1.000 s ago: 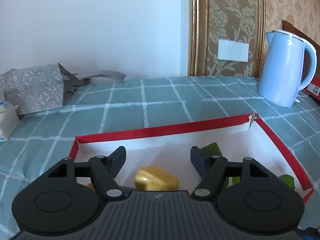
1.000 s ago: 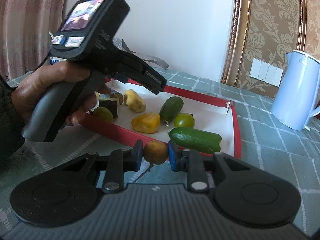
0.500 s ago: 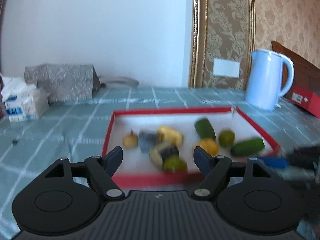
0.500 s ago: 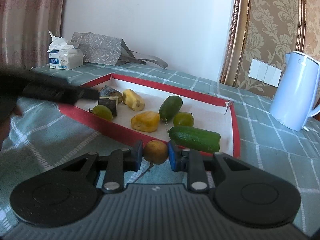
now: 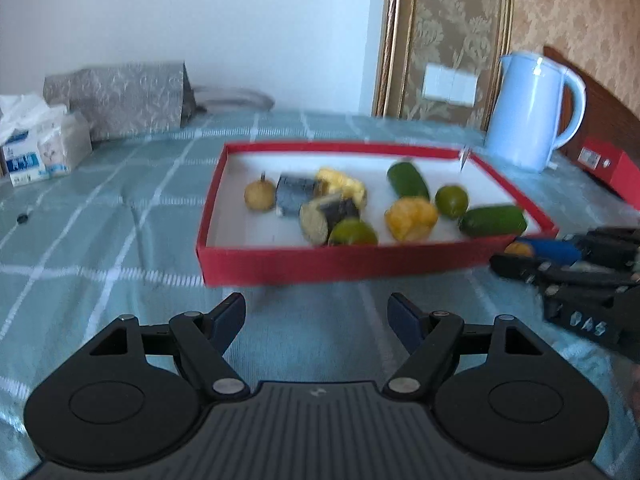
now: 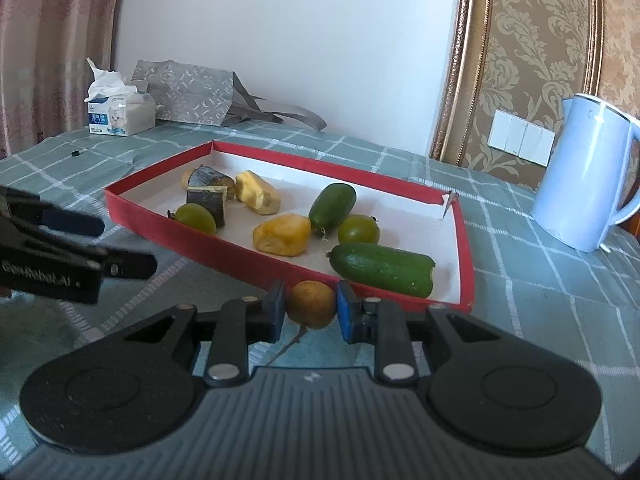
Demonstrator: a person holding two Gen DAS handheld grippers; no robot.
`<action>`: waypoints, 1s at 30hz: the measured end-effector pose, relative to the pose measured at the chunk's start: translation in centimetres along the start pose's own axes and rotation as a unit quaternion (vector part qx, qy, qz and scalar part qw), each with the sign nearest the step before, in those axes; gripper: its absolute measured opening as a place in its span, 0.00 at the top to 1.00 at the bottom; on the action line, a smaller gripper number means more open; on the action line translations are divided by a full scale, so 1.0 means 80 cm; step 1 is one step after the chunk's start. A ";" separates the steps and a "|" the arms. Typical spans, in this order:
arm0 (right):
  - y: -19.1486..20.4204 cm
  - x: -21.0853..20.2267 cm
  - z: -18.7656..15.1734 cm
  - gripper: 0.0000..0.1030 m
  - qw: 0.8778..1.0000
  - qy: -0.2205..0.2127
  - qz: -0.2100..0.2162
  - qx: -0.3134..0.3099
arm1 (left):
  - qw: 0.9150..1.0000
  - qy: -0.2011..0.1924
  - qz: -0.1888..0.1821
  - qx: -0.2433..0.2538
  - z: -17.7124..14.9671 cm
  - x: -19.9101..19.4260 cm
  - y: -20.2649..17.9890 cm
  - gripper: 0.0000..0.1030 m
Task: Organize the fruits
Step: 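Carry the brown fruit toward the tray with the right gripper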
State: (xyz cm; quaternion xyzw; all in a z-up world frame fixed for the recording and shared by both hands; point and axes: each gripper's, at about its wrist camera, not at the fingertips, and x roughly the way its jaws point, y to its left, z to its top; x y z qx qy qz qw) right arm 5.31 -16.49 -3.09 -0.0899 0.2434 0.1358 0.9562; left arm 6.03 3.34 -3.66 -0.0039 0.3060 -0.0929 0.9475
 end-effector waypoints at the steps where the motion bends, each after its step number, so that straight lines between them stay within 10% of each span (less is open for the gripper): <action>1: -0.001 -0.002 0.000 0.76 1.000 -0.003 -0.002 0.001 | 1.000 0.003 0.001 0.003 -0.001 0.002 -0.001 0.23; 30: -0.081 0.110 0.057 0.76 0.994 0.017 -0.092 0.054 | 0.999 0.011 0.010 0.038 -0.006 0.006 -0.015 0.10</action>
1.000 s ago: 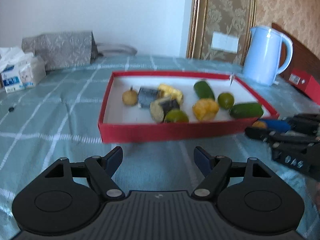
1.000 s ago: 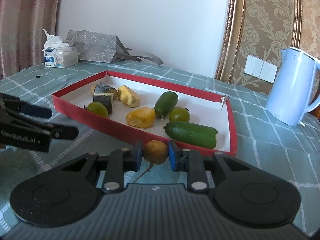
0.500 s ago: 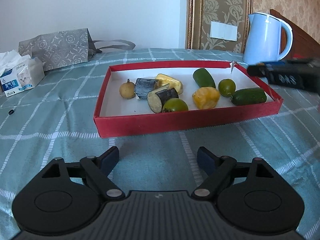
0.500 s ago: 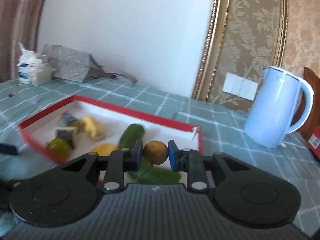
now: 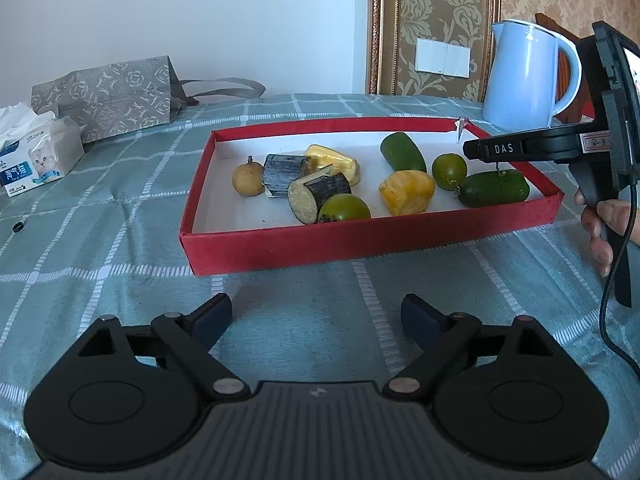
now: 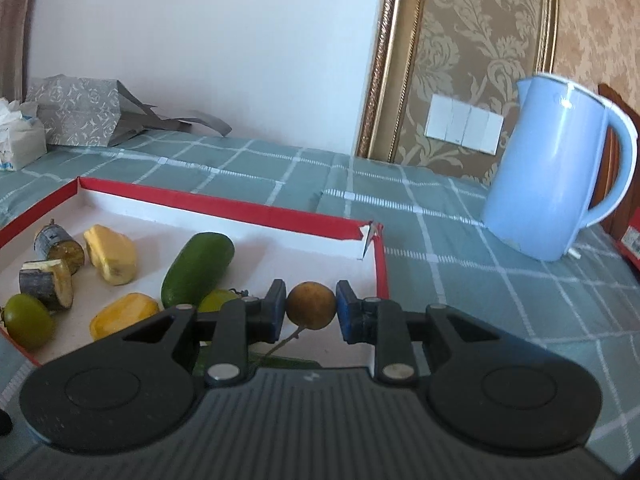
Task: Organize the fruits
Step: 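Carry the brown fruit toward the tray with the right gripper, then lower the brown fruit into the tray and open the right gripper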
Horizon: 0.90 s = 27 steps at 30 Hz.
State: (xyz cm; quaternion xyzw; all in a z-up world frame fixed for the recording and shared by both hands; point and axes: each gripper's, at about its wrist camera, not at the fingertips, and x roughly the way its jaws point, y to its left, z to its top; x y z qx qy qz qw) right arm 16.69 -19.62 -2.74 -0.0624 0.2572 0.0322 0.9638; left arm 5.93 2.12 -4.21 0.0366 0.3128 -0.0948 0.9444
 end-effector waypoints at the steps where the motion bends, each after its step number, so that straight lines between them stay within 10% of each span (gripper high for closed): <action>1: -0.002 -0.001 0.000 0.76 1.000 -0.001 0.002 0.004 | 1.000 0.000 0.000 0.001 0.000 0.000 0.000 0.10; 9: -0.009 -0.011 0.001 0.58 1.000 -0.021 0.001 0.018 | 1.000 0.002 0.000 0.003 0.001 0.001 -0.002 0.08; 14: -0.018 -0.059 -0.005 0.25 0.998 -0.047 0.009 0.042 | 1.000 0.003 0.001 0.003 0.001 0.002 -0.002 0.07; 27: 0.009 -0.148 -0.057 0.08 0.994 -0.095 0.051 0.028 | 0.999 -0.013 0.032 -0.028 0.004 -0.012 -0.006 0.04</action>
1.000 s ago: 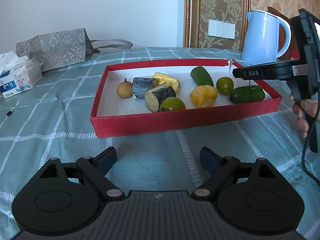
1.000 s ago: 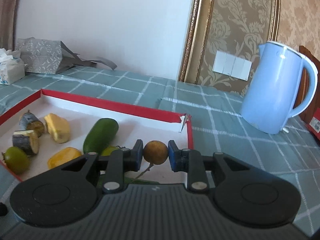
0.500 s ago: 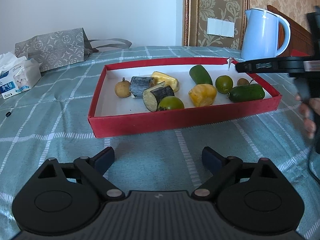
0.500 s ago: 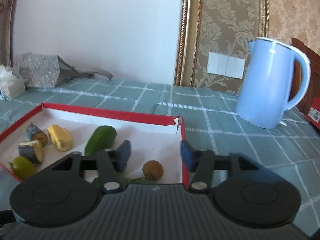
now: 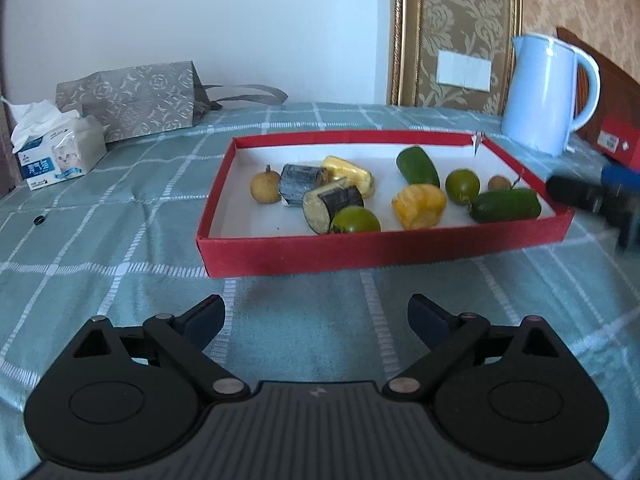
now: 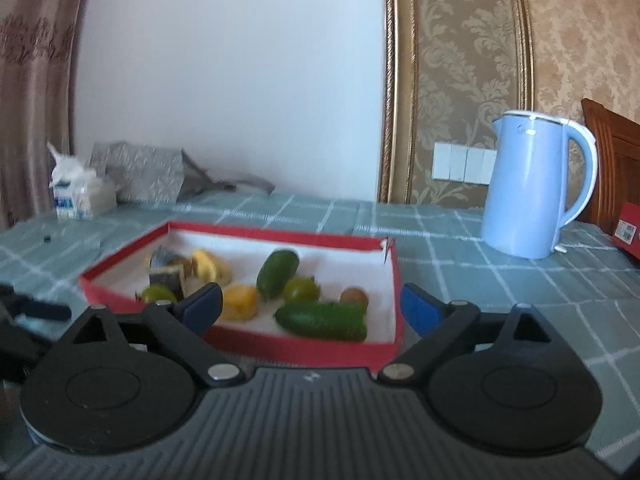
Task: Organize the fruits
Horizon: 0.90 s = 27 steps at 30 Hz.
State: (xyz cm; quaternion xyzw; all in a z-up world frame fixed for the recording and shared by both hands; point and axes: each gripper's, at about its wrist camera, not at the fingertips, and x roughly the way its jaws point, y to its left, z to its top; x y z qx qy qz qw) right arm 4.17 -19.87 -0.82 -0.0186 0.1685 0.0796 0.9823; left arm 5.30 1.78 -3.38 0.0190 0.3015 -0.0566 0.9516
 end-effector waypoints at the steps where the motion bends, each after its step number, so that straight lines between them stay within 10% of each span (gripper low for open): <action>1: 0.000 0.003 -0.001 0.08 1.000 0.008 0.004 0.001 | 1.000 -0.003 0.002 -0.001 0.001 -0.002 -0.001 0.04; 27: 0.001 0.009 -0.009 0.04 1.000 0.027 -0.001 0.001 | 0.997 -0.068 0.003 0.020 0.016 -0.051 -0.036 0.04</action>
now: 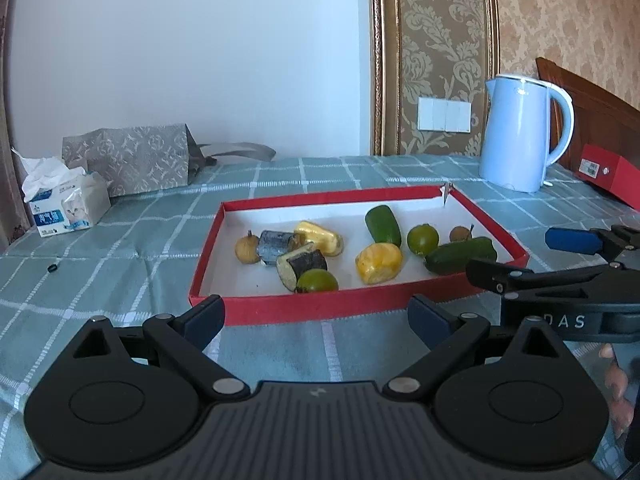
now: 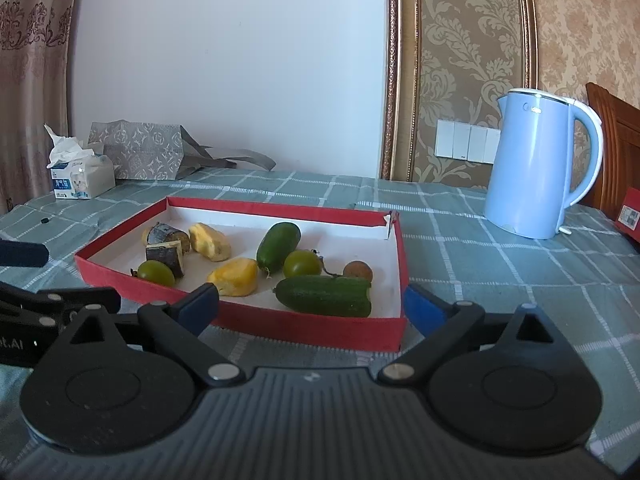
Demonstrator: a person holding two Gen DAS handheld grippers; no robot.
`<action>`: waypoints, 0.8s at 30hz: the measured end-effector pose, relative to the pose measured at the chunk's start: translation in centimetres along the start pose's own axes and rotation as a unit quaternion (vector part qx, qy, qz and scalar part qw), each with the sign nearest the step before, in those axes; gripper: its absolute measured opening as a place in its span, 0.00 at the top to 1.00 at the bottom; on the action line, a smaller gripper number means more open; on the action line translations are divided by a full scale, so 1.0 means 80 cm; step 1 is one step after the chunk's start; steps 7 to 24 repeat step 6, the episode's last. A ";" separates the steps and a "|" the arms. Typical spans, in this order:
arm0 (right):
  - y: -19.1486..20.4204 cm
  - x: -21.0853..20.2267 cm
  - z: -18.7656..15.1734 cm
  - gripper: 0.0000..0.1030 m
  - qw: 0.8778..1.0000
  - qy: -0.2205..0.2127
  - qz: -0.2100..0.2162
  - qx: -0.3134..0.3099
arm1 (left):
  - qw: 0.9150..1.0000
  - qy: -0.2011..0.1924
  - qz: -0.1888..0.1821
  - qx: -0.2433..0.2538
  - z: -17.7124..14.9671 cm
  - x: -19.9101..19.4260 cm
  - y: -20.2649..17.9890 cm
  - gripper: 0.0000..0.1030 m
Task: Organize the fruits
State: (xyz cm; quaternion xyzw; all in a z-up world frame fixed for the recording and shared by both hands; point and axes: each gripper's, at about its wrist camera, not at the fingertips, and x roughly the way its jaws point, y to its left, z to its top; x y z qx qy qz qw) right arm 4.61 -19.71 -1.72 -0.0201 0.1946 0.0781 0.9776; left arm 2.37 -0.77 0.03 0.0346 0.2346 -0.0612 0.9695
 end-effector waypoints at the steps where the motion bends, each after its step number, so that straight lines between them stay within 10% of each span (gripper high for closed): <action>1: 0.000 0.000 0.000 0.04 1.000 0.000 0.000 -0.001 | 1.000 0.000 0.000 0.001 0.000 -0.001 0.000 0.04; 24: -0.001 0.000 0.000 0.01 1.000 0.000 -0.002 -0.001 | 1.000 -0.002 0.001 0.001 0.001 -0.001 0.000 0.04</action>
